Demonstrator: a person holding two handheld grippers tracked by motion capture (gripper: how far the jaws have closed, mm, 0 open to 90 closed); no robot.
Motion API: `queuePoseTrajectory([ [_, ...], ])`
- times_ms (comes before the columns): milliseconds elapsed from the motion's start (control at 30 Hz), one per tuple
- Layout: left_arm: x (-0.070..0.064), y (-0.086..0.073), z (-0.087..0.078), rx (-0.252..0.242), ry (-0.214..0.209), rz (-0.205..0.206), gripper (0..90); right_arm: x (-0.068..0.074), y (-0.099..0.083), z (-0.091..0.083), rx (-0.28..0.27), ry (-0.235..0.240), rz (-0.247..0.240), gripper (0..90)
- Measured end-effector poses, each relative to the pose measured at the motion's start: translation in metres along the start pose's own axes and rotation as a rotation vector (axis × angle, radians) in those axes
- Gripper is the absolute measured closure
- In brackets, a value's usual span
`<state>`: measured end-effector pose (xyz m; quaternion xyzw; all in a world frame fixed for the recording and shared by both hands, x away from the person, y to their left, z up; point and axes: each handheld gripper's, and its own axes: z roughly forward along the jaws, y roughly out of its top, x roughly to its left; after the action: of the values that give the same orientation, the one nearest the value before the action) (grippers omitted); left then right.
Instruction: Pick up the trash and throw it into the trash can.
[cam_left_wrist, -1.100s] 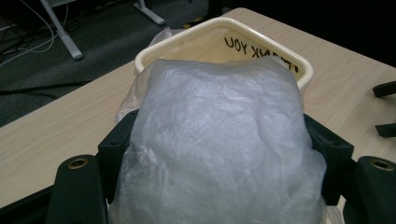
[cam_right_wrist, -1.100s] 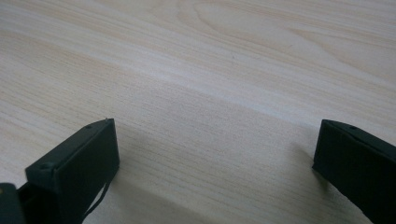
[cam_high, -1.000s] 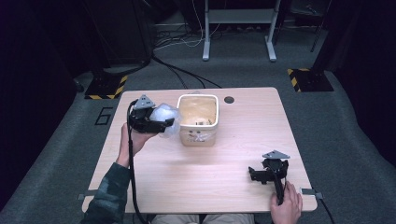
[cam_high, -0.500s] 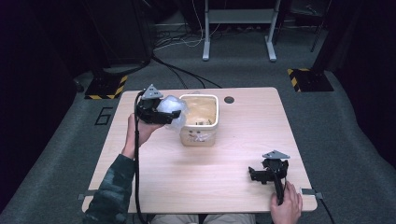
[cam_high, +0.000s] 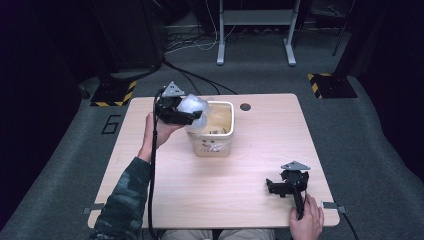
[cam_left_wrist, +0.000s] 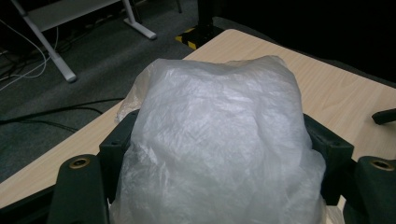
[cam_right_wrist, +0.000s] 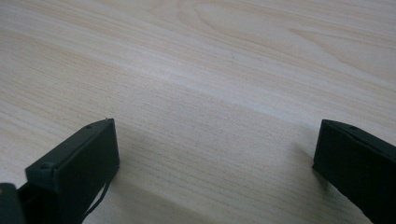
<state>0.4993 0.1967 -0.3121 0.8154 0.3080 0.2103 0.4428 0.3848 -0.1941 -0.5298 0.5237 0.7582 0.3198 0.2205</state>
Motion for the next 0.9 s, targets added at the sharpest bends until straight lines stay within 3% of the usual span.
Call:
queuePoseTrajectory([
  [400,-0.002,0.014,0.019,0.009,-0.011,0.018,28.5,0.0,0.0,0.0,0.001,0.0,0.002,0.0],
  [900,-0.005,0.015,0.054,0.049,-0.034,0.001,28.5,0.0,0.0,0.0,-0.001,-0.002,0.007,0.0],
])
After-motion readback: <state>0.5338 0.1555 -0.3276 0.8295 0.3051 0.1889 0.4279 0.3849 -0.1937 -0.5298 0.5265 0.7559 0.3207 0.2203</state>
